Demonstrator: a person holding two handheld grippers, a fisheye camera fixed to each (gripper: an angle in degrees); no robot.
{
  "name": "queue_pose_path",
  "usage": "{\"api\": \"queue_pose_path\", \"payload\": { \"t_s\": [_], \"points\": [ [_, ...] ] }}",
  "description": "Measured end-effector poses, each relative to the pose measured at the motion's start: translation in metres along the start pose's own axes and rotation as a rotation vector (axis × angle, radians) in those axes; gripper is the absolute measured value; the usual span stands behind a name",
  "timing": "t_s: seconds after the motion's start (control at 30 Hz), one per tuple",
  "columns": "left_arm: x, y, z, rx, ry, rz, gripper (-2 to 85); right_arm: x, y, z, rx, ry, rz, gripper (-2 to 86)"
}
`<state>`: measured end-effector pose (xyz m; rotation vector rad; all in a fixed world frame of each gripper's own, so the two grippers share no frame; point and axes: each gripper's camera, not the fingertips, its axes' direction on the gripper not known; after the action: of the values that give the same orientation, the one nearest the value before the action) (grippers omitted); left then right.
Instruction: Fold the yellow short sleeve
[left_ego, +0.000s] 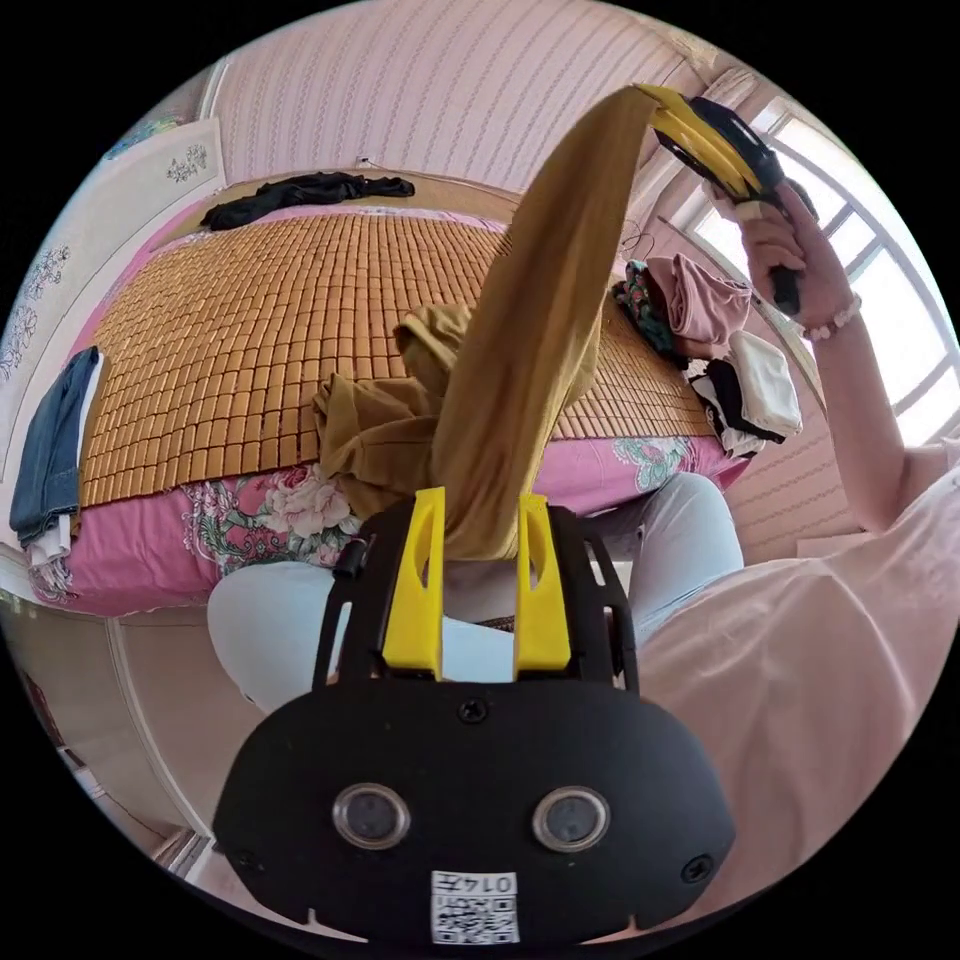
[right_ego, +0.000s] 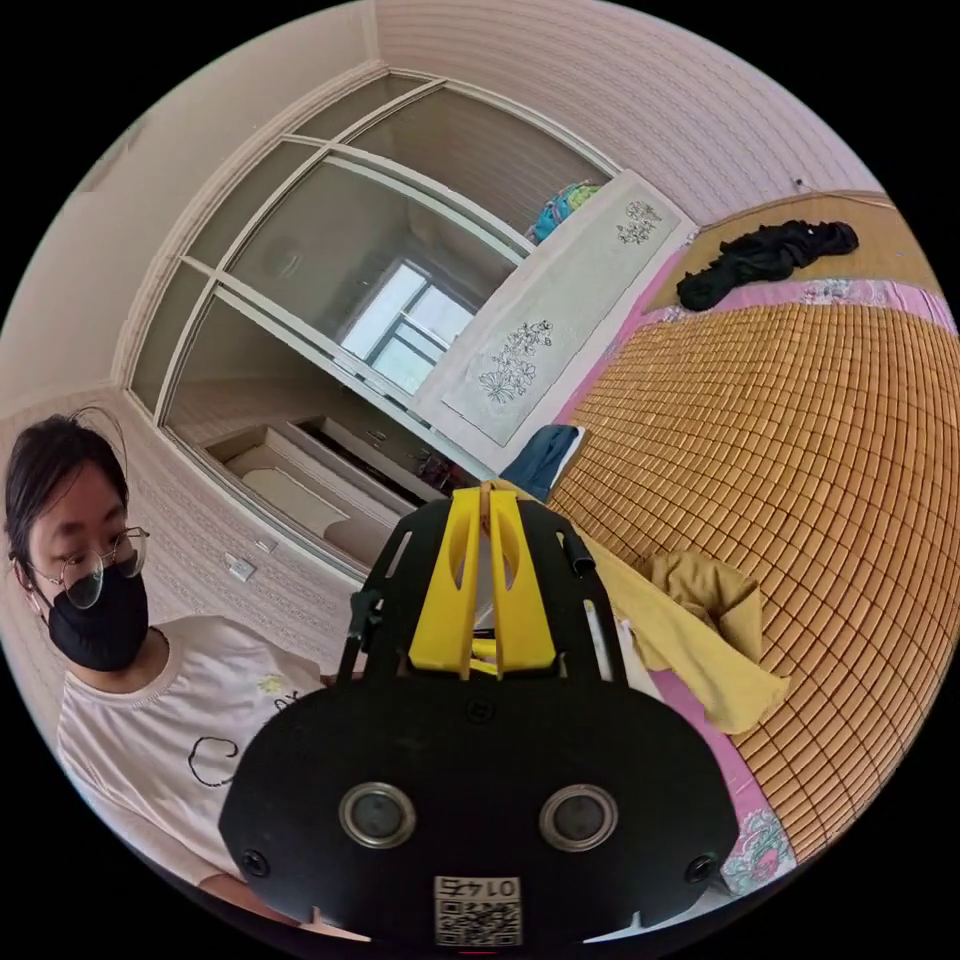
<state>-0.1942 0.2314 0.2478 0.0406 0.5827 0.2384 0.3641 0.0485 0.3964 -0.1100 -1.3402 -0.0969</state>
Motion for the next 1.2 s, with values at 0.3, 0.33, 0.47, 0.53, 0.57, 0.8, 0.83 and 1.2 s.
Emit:
{"api": "queue_pose_path", "payload": {
  "t_s": [0.3,0.33,0.47,0.53,0.57,0.8,0.83,1.2],
  "points": [
    [0.008,-0.048,0.071,0.049,-0.183,-0.043,11.3,-0.061,-0.02,0.036,0.061,-0.022,-0.107,0.6],
    [0.009,-0.057,0.081,0.031,-0.249,-0.006,9.4,-0.065,-0.023,0.037,0.06,-0.011,-0.117,0.6],
    [0.004,-0.073,0.093,0.004,-0.377,0.066,2.6,-0.078,-0.033,0.032,0.084,0.083,-0.141,0.6],
    [-0.009,-0.082,0.081,0.036,-0.365,0.071,0.4,-0.082,-0.036,0.029,0.099,0.116,-0.153,0.6],
    [-0.013,-0.085,0.078,0.044,-0.367,0.064,0.2,-0.082,-0.036,0.026,0.118,0.151,-0.151,0.6],
    [-0.05,-0.135,0.07,0.037,-0.33,0.055,0.3,-0.012,0.003,-0.011,0.297,0.528,0.123,0.6],
    [-0.048,-0.139,0.07,0.04,-0.312,0.068,0.5,0.01,0.011,-0.017,0.302,0.601,0.206,0.6],
    [-0.006,-0.064,0.069,-0.023,-0.191,-0.066,6.3,0.082,0.051,-0.007,0.238,0.735,0.481,0.6]
  ]
}}
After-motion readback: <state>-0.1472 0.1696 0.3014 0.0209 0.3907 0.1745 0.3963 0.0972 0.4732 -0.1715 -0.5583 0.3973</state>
